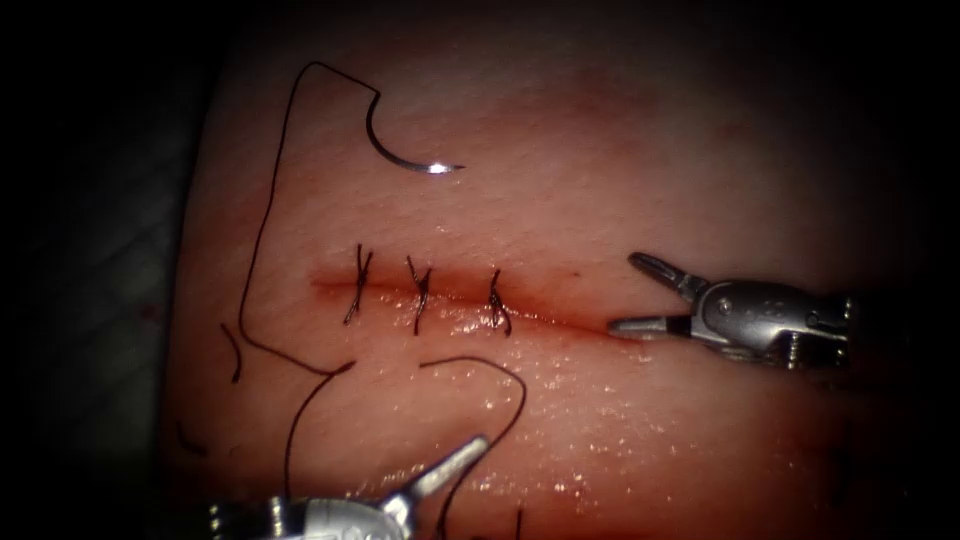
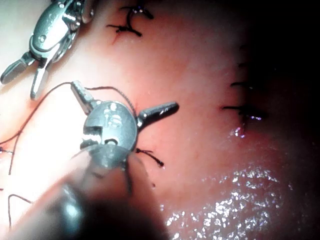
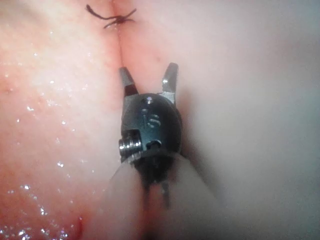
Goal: Wound Closure
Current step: Set the suture down onto the pad.
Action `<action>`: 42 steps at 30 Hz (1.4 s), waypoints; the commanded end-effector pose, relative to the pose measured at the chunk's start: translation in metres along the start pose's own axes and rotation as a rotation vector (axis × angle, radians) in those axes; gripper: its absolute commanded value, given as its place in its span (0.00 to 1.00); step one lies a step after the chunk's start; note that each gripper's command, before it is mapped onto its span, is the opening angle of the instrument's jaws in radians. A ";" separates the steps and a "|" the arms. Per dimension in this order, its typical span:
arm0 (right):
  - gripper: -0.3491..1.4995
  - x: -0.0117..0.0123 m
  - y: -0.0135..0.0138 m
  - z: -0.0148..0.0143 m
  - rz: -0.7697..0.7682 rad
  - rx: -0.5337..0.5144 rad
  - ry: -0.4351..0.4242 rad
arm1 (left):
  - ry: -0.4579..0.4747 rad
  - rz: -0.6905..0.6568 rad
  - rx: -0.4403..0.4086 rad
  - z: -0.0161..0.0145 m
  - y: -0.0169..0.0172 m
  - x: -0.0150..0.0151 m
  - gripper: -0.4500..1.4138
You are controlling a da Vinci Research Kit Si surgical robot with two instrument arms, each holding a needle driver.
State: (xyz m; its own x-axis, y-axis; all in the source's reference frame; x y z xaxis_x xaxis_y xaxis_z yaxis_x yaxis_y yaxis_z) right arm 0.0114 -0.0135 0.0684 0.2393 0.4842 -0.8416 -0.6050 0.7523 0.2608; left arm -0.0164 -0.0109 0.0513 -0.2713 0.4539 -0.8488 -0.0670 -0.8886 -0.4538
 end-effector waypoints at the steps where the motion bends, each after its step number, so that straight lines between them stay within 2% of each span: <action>1: 0.98 -0.0004 -0.0006 0.0005 0.001 0.003 0.002 | -0.010 -0.006 0.007 0.0001 -0.0002 -0.0005 0.88; 7: 0.98 0.0001 -0.0013 -0.0001 0.002 0.063 0.030 | -0.047 -0.019 0.055 -0.0013 -0.0008 -0.0020 0.85; 12: 0.97 0.0016 -0.0038 -0.0009 0.007 0.141 0.020 | -0.058 -0.012 0.071 -0.0007 -0.0013 -0.0046 0.80; 18: 0.95 0.0033 -0.0065 -0.0013 0.005 0.209 0.038 | -0.086 0.026 0.109 0.0032 -0.0010 -0.0095 0.77; 22: 0.93 0.0042 -0.0079 -0.0011 0.009 0.241 0.054 | -0.073 -0.001 0.074 0.0063 -0.0009 -0.0128 0.77; 26: 0.72 0.0047 -0.0091 -0.0008 0.009 0.293 0.085 | -0.086 -0.026 0.050 0.0079 -0.0013 -0.0151 0.75; 27: 0.59 0.0047 -0.0094 -0.0006 0.019 0.308 0.092 | -0.094 -0.034 0.043 0.0082 -0.0014 -0.0157 0.75; 28: 0.42 0.0046 -0.0096 -0.0004 0.029 0.321 0.097 | -0.099 -0.043 0.042 0.0083 -0.0015 -0.0160 0.75; 29: 0.14 0.0044 -0.0099 -0.0002 0.038 0.335 0.103 | -0.107 -0.046 0.038 0.0084 -0.0015 -0.0165 0.75; 30: 0.00 0.0042 -0.0102 0.0000 0.040 0.344 0.109 | -0.111 -0.049 0.033 0.0084 -0.0015 -0.0168 0.75; 35: 0.00 0.0014 -0.0116 0.0021 0.031 0.387 0.106 | -0.118 -0.063 0.020 0.0081 -0.0013 -0.0172 0.74; 39: 0.00 -0.0017 -0.0114 0.0045 0.064 0.378 0.092 | -0.122 -0.063 0.014 0.0080 -0.0010 -0.0170 0.73; 42: 0.00 -0.0028 -0.0112 0.0056 0.090 0.376 0.087 | -0.128 -0.065 0.015 0.0082 -0.0008 -0.0174 0.72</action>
State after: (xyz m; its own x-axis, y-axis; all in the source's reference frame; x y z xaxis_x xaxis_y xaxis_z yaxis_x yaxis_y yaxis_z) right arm 0.0211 -0.0204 0.0700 0.1236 0.5255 -0.8418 -0.2993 0.8285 0.4732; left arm -0.0190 -0.0182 0.0680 -0.3899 0.4974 -0.7750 -0.1011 -0.8596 -0.5008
